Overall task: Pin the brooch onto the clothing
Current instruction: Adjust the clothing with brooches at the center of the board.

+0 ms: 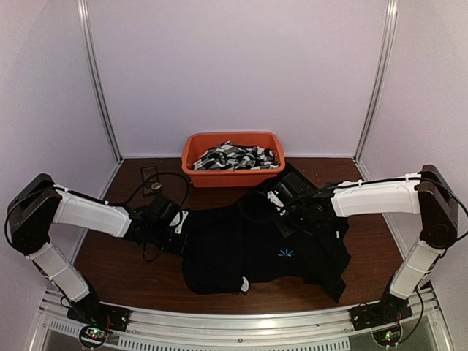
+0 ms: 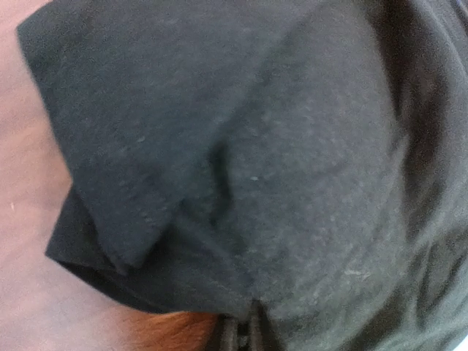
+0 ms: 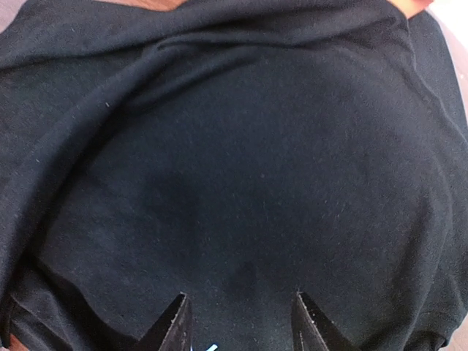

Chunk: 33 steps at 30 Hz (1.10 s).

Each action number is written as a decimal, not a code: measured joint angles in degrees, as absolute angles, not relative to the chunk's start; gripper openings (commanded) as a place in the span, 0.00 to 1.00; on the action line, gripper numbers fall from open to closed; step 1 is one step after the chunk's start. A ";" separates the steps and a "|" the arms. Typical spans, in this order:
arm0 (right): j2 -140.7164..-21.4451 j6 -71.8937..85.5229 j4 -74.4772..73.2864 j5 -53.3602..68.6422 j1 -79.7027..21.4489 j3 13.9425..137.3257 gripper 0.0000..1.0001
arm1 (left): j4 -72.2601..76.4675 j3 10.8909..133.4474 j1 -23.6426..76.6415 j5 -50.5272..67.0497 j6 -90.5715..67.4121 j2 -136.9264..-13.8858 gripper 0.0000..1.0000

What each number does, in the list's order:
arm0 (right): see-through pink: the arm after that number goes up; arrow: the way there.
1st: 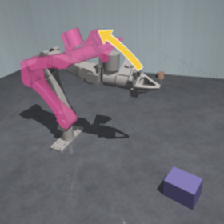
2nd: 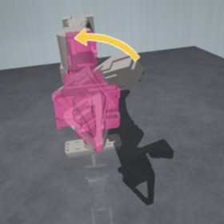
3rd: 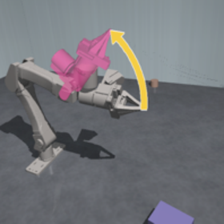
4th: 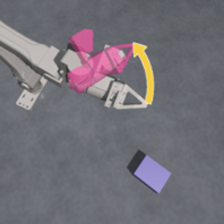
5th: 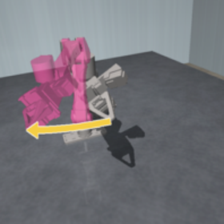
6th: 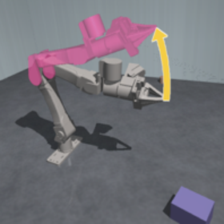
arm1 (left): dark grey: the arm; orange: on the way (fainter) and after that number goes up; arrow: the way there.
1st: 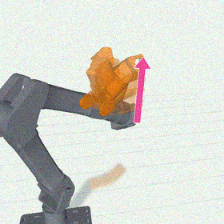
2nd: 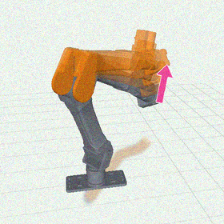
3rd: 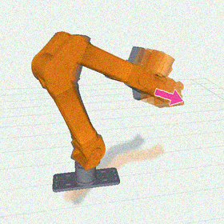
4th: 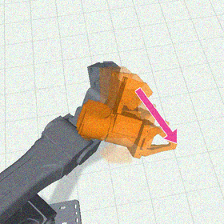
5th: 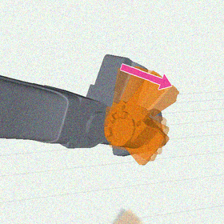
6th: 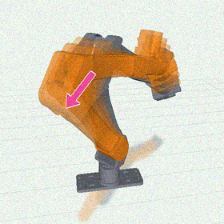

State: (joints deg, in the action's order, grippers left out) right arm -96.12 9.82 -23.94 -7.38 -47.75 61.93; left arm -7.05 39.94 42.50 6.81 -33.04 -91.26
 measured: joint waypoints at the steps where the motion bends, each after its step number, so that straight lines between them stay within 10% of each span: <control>1: -96.36 10.11 -24.03 -7.38 -47.75 61.80 0.47 | -6.87 39.92 42.50 6.83 -32.86 -91.48 0.00; 33: -103.57 18.26 -22.26 -4.14 -43.66 59.53 0.47 | -38.63 62.28 34.96 -15.88 -6.74 -103.85 0.00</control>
State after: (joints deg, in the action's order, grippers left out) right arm -103.57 18.26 -22.26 -4.14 -43.66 59.53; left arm -38.63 62.28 34.96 -15.88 -6.74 -103.85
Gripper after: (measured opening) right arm 0.473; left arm 0.020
